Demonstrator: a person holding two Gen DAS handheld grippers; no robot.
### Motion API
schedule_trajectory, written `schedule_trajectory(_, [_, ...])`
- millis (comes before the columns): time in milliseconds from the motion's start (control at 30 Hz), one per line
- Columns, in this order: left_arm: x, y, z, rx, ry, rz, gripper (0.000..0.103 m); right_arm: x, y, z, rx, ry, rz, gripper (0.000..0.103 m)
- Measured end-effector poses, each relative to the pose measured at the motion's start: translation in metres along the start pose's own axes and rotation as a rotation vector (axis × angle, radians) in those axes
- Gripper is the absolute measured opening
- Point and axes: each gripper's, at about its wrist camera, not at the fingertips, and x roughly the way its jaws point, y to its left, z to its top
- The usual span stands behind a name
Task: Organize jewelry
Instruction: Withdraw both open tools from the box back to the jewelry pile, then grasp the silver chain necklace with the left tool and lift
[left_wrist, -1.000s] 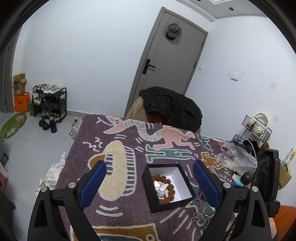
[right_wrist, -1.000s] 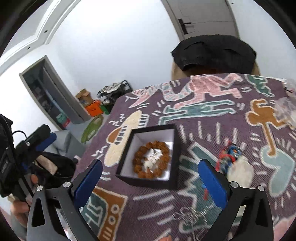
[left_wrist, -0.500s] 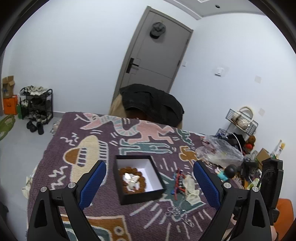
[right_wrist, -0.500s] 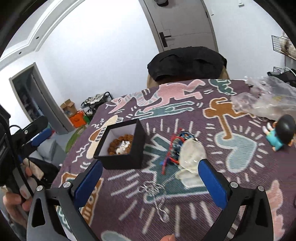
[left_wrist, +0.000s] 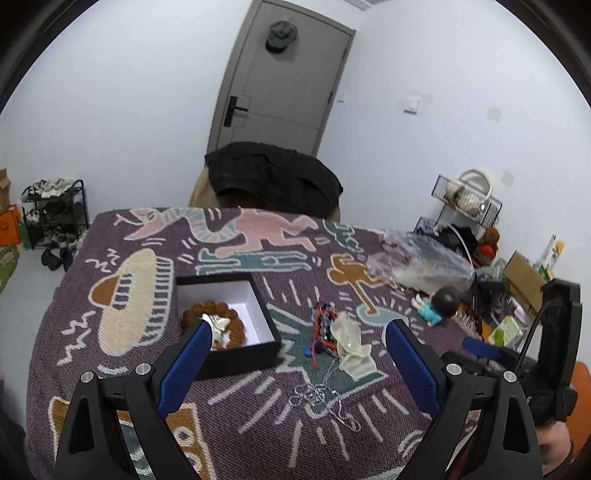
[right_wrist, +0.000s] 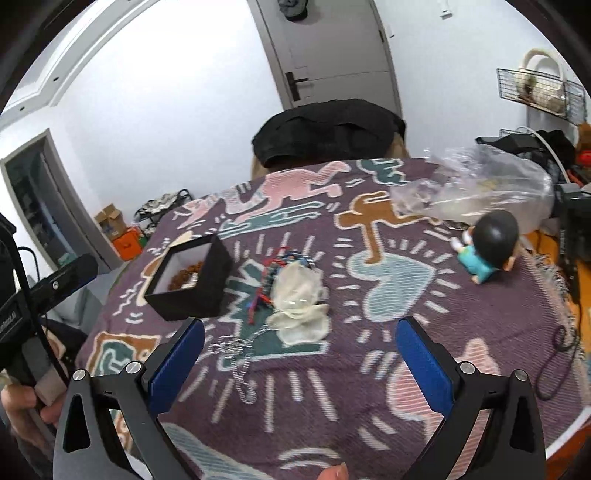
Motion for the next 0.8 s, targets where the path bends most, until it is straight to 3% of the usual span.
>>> schedule_trajectory(167, [0.016,-0.008,-0.010,0.008,0.043,-0.005,0.095,-0.003,-0.014,-0.005,0.000,0.006,-0.066,0.103])
schedule_trajectory(467, [0.053,-0.018,-0.033,0.048,0.175,0.000,0.092,0.001,-0.038,-0.012,0.042,0.017,-0.012,0.103])
schedule_trajectory(667, [0.078,-0.027,-0.048,0.078,0.256,0.009,0.083,0.004,-0.047,-0.016,0.045,0.002,-0.048,0.103])
schedule_trajectory(800, [0.096,-0.029,-0.058,0.095,0.298,0.022,0.083,0.005,-0.050,-0.020,0.033,-0.014,-0.063,0.103])
